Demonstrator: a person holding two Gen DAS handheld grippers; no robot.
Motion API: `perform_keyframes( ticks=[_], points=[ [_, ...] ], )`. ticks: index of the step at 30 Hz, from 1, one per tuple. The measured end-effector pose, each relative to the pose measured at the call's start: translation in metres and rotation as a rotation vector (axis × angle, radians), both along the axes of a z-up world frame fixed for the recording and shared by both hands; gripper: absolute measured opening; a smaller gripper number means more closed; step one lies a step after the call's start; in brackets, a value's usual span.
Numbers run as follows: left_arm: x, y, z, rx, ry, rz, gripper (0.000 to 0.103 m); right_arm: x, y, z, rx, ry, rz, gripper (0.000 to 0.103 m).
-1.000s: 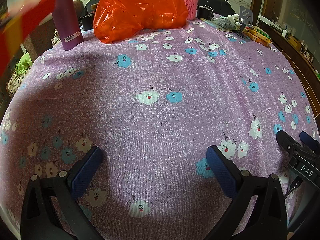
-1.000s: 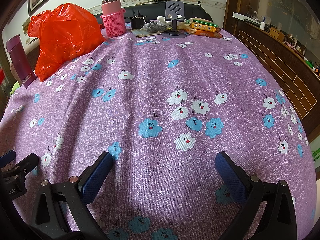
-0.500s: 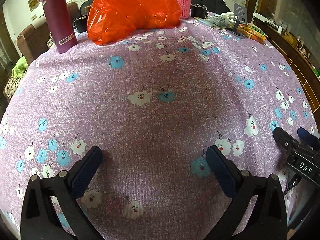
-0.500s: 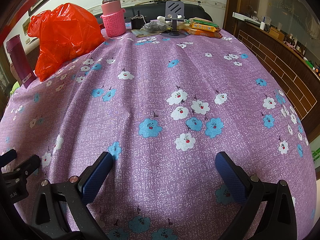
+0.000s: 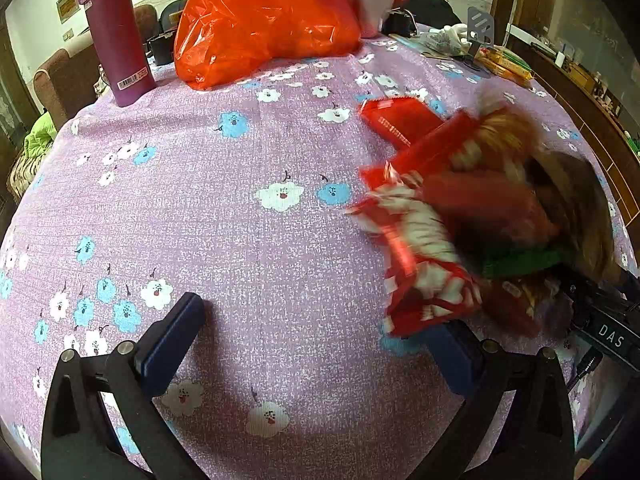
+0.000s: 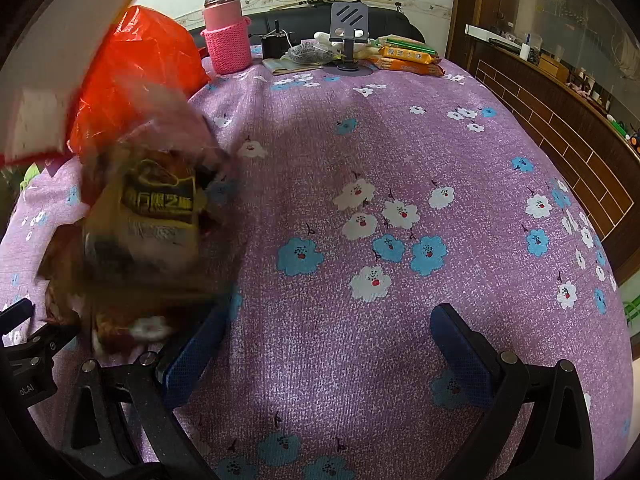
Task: Organize snacks
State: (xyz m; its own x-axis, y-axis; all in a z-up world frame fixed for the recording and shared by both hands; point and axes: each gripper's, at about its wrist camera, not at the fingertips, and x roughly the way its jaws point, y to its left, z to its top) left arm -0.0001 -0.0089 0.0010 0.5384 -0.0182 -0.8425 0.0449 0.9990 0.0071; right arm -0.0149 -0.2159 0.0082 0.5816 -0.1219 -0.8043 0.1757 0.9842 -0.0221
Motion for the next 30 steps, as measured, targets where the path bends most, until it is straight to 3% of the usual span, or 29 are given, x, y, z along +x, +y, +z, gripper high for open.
perform_keyframes(
  ticks=[30],
  points=[
    [0.0004, 0.0002, -0.0014, -0.001, -0.001, 0.000, 0.103, 0.0004, -0.0005, -0.0015, 0.000, 0.000, 0.000, 0.103]
  ],
)
